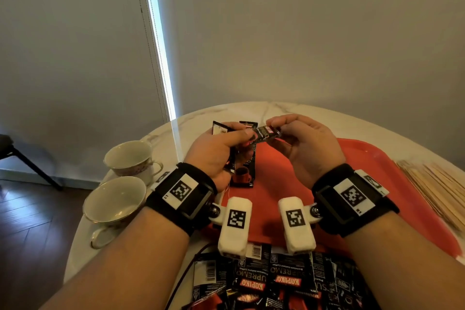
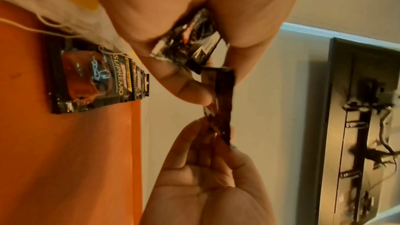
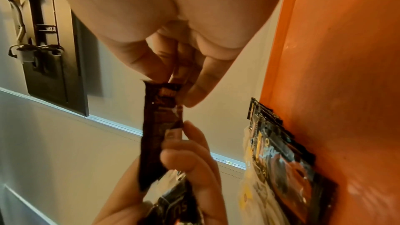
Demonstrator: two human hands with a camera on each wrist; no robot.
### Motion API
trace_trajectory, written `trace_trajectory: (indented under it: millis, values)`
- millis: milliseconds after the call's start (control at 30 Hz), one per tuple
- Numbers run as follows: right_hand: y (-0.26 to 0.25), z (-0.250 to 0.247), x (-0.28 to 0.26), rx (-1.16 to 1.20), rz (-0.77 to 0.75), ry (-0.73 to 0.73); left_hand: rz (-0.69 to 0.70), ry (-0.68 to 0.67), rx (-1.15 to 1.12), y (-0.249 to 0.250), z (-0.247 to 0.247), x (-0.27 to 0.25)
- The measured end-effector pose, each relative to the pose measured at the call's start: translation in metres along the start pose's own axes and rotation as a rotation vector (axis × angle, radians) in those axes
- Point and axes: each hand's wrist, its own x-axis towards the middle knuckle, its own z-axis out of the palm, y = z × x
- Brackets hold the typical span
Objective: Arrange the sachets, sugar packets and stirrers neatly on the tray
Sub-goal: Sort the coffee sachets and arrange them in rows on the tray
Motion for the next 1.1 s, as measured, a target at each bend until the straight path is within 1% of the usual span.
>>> trace_trajectory:
  millis: [67,167,233,300,400,533,667,733,800,900,967,1033,1100]
  values:
    - [0.001,0.000,0.001,0.021,-0.003,-0.005,0.047,-0.005,0.040,-0.003,-0.001,0.002]
    - [0.005,-0.002,0.003,-0.001,0.011,-0.008,0.077,-0.017,0.030,-0.004,-0.003,0.002]
    - [0.005,-0.004,0.003,-0.064,0.060,0.000,0.082,-0.024,0.047,-0.003,-0.003,0.001]
    - [0.004,-0.006,0.004,-0.089,0.122,0.037,0.074,-0.068,0.080,-0.003,-0.002,-0.001]
    - [0.003,-0.010,0.006,0.009,0.175,0.082,0.056,-0.134,0.128,-0.002,-0.001,-0.004]
    - [-0.001,-0.009,0.006,0.139,0.218,0.065,0.054,-0.204,0.161,0.001,-0.001,-0.006]
    - [-0.007,-0.007,0.003,0.180,0.264,0.063,0.072,-0.235,0.190,0.003,0.000,-0.008]
    - [-0.007,-0.005,0.002,0.162,0.263,0.068,0.081,-0.215,0.192,0.003,0.000,-0.008]
    - [-0.007,-0.004,0.002,0.129,0.254,0.065,0.095,-0.156,0.165,0.003,0.000,-0.006]
    - [-0.006,-0.002,-0.001,0.033,0.282,-0.013,0.139,-0.057,0.112,0.003,-0.001,-0.004]
    - [-0.005,0.002,-0.004,-0.025,0.304,-0.043,0.151,-0.037,0.097,0.002,-0.001,-0.004]
    - [-0.003,0.005,-0.003,-0.049,0.301,-0.005,0.155,-0.015,0.084,0.000,0.000,-0.002]
    - [-0.002,0.004,-0.002,-0.052,0.304,0.050,0.176,0.056,0.057,0.000,-0.003,0.004]
